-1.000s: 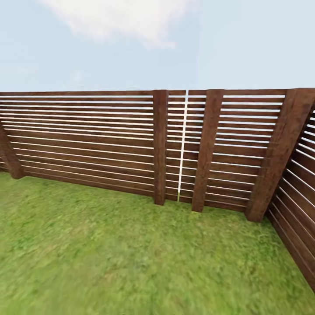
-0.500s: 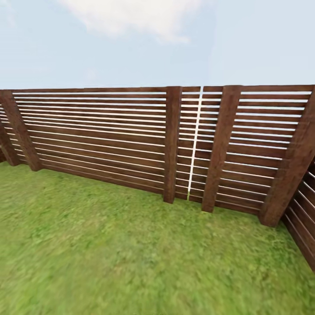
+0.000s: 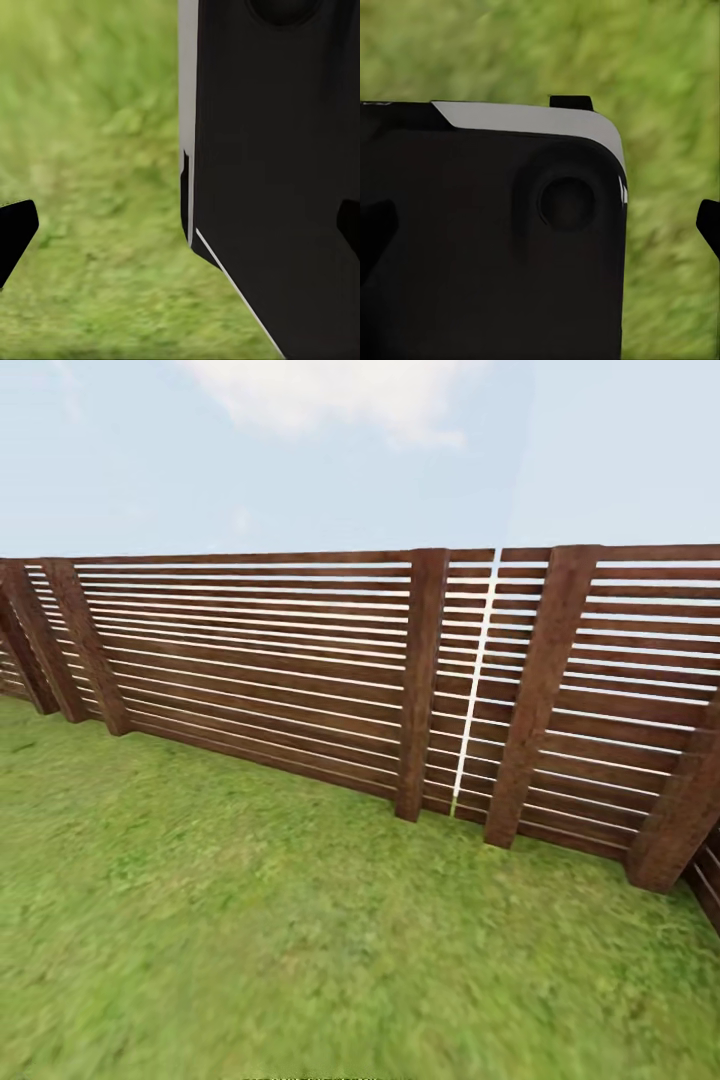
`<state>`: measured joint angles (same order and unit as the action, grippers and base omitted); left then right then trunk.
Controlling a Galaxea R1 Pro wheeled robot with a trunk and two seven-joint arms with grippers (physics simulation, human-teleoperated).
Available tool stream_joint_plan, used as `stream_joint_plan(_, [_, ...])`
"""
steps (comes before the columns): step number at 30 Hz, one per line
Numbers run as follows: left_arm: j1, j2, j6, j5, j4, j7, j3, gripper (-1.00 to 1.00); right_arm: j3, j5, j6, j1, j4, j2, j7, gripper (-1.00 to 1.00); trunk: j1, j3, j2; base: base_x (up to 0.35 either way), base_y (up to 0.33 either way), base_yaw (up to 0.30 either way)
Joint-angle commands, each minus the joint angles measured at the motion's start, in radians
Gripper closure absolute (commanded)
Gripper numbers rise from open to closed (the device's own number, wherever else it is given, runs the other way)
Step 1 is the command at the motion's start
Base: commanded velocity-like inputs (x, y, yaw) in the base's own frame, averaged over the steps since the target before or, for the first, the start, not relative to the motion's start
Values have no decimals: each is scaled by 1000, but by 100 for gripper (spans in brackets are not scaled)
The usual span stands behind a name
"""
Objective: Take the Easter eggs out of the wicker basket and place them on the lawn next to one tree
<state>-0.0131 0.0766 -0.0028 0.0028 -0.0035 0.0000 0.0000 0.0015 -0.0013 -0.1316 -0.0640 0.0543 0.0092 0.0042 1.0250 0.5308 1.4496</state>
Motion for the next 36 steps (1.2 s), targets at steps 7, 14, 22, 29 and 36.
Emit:
stream_joint_plan(7, [0, 0, 0, 0, 0, 0, 0, -100, 0, 0, -3, 0, -1, 0, 0, -100, 0, 10, 0, 0, 0, 180])
stream_joint_plan(14, [0, 0, 0, 0, 0, 0, 0, -100, 0, 0, -4, 0, -1, -1, 0, -100, 0, 19, 0, 0, 0, 180])
stream_joint_plan(22, [0, 0, 0, 0, -1, 0, 0, -100, 0, 0, -6, 0, -1, 1, -1, -100, 0, 28, 0, 0, 0, 191])
stream_joint_plan(29, [0, 0, 0, 0, 0, 0, 0, -100, 0, 0, -7, 0, -2, 1, -1, -100, 0, 34, 0, 0, 0, 240])
stream_joint_plan(36, [0, 0, 0, 0, 0, 0, 0, -100, 0, 1, -8, 0, -2, 1, -1, -100, 0, 35, 0, 0, 0, 269])
